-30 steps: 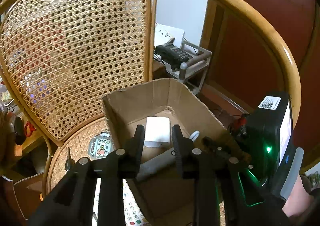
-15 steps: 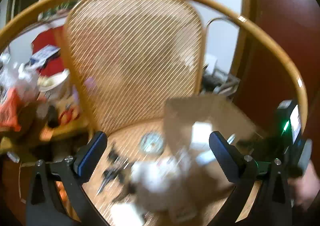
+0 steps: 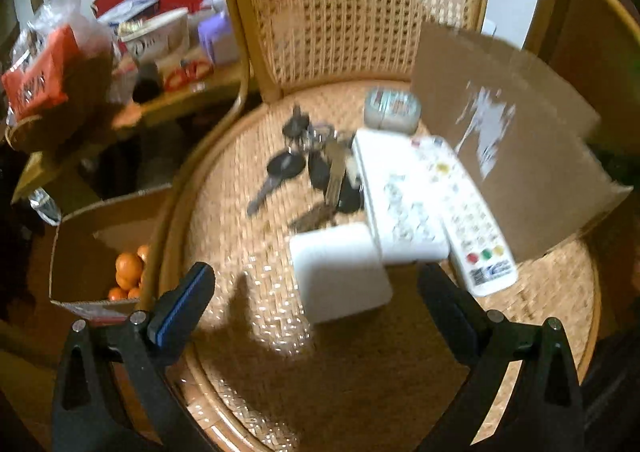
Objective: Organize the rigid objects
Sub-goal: 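Move the left gripper back to the chair seat items, then grasp the white plug adapter with the left gripper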
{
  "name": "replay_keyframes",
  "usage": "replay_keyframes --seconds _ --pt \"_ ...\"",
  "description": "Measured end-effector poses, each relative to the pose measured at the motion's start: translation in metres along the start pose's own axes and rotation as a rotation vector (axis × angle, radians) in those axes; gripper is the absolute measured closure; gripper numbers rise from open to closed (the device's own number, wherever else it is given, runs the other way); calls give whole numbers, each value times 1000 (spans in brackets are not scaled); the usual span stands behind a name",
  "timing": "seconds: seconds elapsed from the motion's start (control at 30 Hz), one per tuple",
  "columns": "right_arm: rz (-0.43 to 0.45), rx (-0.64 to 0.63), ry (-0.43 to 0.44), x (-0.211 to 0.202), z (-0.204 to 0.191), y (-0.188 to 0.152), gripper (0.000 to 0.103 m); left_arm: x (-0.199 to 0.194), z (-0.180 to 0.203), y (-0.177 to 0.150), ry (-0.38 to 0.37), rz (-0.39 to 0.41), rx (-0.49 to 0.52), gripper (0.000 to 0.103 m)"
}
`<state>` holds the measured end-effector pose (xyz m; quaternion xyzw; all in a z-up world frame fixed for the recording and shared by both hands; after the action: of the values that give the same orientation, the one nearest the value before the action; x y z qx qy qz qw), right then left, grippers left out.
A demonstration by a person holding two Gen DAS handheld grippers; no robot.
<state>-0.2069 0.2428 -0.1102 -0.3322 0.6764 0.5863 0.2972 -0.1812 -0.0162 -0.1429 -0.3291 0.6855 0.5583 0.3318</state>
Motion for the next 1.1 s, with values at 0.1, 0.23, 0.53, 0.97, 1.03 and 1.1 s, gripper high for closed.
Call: replay_keyframes --seconds 0.1,0.23,0.53,0.97,1.03,1.1 --pt "0 0 0 0 1 0 97 18 -1 -3 36 -35 20 3" --pt "0 -1 0 -1 1 -1 97 25 0 -4 2 -73 -6 10" --pt "-2 -2 0 1 3 0 97 13 10 5 -34 -42 22 60" --pt "3 -2 -6 0 4 -2 97 -32 8 42 -57 95 -8 60" --pt "2 -3 -5 1 4 -2 97 -41 10 52 -61 126 -4 60" --pt "2 -3 -7 0 4 -2 97 -50 15 64 -79 154 1 60"
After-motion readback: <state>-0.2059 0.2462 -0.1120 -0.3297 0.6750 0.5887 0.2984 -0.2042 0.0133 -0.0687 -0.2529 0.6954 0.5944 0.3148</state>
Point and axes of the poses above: each gripper's, at about its wrist camera, not at the fingertips, and x roughly the way its jaws point, z to its right, y to its top, the point moved 6 cm from there along x, roughly the way its jaws point, and after that the axes turned 12 degrees about y, right-handed, at the moved point
